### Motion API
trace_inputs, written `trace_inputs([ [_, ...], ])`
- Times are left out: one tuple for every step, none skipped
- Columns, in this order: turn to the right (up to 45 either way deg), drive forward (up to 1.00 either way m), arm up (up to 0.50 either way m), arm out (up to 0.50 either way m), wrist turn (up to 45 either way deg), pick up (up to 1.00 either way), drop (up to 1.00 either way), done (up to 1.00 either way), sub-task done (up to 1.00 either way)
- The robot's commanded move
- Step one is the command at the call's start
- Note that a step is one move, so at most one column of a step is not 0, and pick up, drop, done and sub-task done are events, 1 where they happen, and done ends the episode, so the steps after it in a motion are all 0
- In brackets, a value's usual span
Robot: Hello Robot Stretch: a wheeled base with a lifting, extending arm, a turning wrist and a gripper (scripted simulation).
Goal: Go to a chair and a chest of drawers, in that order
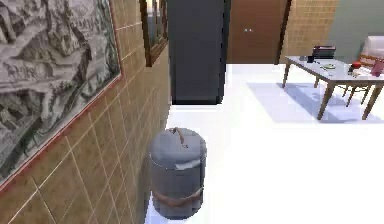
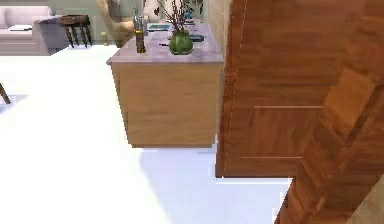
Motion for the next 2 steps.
trace_inputs([
  [39.0, 0.00, 0.00, 0.00, 0.0, 0.00, 0.00, 0.00, 0.00],
  [0.0, 0.40, 0.00, 0.00, 0.0, 0.00, 0.00, 0.00, 0.00],
])
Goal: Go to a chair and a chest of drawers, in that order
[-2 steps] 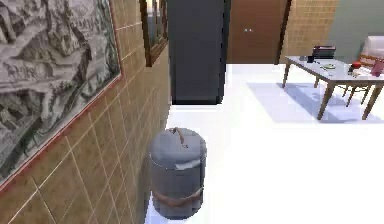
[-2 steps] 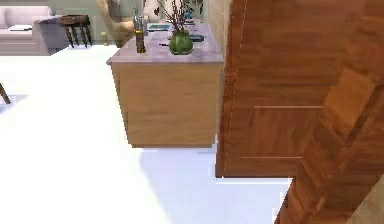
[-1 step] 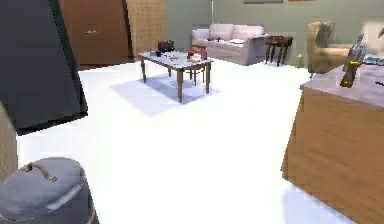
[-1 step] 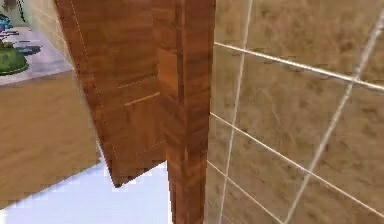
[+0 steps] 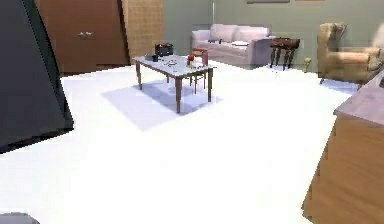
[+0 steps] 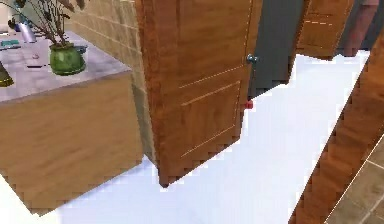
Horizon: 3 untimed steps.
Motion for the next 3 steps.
trace_inputs([
  [9.0, 0.00, 0.00, 0.00, 0.0, 0.00, 0.00, 0.00, 0.00],
  [0.0, 1.00, 0.00, 0.00, 0.0, 0.00, 0.00, 0.00, 0.00],
  [6.0, 0.00, 0.00, 0.00, 0.0, 0.00, 0.00, 0.00, 0.00],
])
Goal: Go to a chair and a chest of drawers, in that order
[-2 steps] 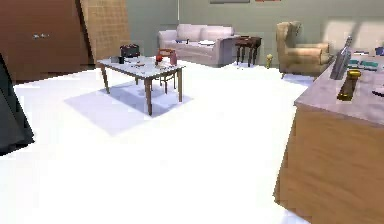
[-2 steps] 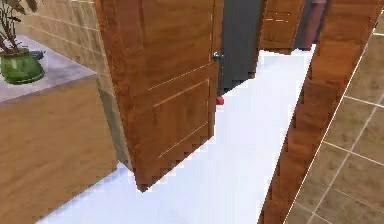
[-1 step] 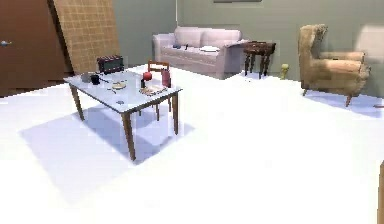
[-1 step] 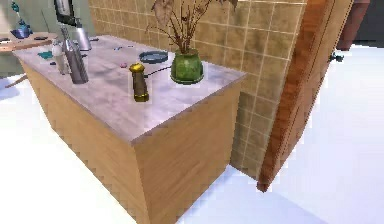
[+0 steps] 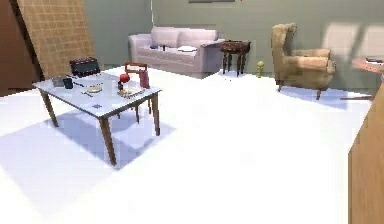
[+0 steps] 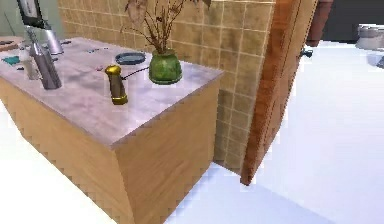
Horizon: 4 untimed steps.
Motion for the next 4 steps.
trace_inputs([
  [0.0, 0.35, 0.00, 0.00, 0.0, 0.00, 0.00, 0.00, 0.00],
  [12.0, 0.00, 0.00, 0.00, 0.0, 0.00, 0.00, 0.00, 0.00],
  [0.0, 1.00, 0.00, 0.00, 0.0, 0.00, 0.00, 0.00, 0.00],
  [0.0, 0.65, 0.00, 0.00, 0.0, 0.00, 0.00, 0.00, 0.00],
])
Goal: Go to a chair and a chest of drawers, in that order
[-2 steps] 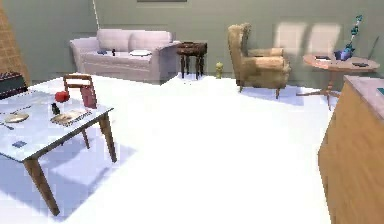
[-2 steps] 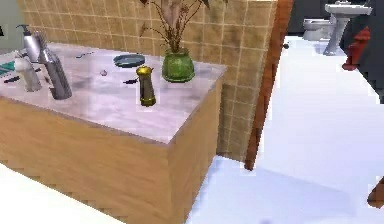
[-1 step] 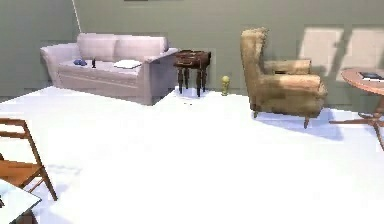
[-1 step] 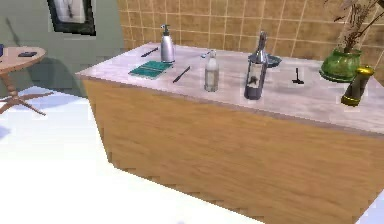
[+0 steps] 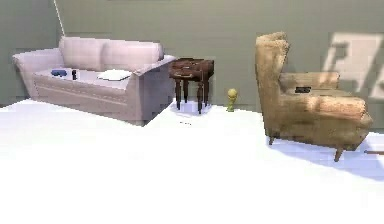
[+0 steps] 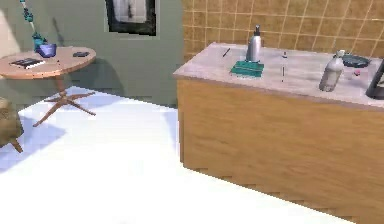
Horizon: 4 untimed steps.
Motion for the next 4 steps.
trace_inputs([
  [-45.0, 0.00, 0.00, 0.00, 0.0, 0.00, 0.00, 0.00, 0.00],
  [-9.0, 0.00, 0.00, 0.00, 0.0, 0.00, 0.00, 0.00, 0.00],
  [0.0, 0.30, 0.00, 0.00, 0.0, 0.00, 0.00, 0.00, 0.00],
  [-21.0, 0.00, 0.00, 0.00, 0.0, 0.00, 0.00, 0.00, 0.00],
])
